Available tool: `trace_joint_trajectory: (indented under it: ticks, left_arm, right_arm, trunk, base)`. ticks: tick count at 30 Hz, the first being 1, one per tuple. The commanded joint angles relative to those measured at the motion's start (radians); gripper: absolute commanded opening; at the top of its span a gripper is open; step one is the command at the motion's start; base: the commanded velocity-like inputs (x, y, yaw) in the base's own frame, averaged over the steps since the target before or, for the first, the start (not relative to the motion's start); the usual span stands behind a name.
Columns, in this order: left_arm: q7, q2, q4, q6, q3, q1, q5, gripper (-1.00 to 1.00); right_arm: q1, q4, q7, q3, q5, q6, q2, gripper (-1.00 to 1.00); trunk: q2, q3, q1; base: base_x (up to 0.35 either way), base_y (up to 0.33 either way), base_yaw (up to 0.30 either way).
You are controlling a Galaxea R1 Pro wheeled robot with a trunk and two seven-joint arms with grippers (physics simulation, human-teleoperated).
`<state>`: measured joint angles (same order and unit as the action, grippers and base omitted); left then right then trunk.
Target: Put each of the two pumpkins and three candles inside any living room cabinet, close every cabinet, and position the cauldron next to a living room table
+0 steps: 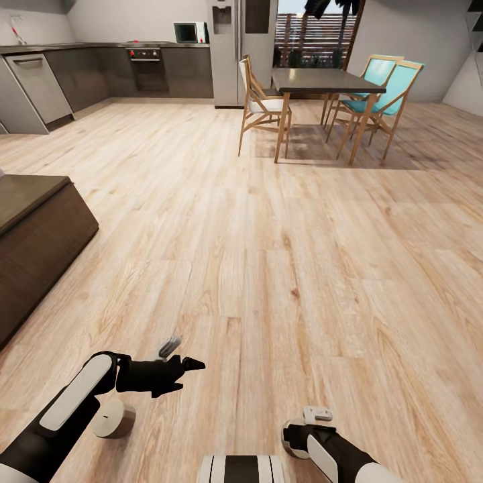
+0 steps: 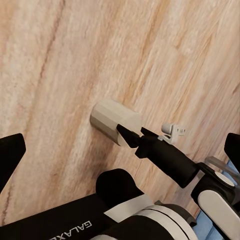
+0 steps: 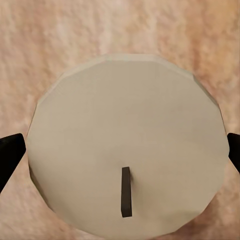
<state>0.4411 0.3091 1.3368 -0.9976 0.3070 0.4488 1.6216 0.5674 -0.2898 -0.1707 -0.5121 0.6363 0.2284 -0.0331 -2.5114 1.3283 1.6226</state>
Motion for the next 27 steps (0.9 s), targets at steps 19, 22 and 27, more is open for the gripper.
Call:
trace_joint_trajectory:
  ticks: [19,22,27]
  left_arm:
    - [0.01,0.0,0.001,0.001,0.001,0.001,0.011,1.0]
    - [0.01,0.001,0.001,0.001,0.001,0.001,0.011,1.0]
    - [0.01,0.001,0.0,0.001,0.001,0.001,0.011,1.0]
  right_arm:
    - [0.0,-0.002,-0.009,-0.008,0.013,0.004,0.001,-1.0]
    - [0.0,-0.002,-0.009,-0.008,0.013,0.004,0.001,-1.0]
    - [0.0,-0.002,-0.009,-0.008,0.013,0.004,0.001,-1.0]
  trunk:
    - [0.0,-0.007,-0.001]
    - [0.001,-0.015,-0.002]
    - [0.001,-0.015,-0.002]
  base:
    - [0.0,0.0,0.0]
    - [0.0,0.0,0.0]
    - [0.0,0.0,0.0]
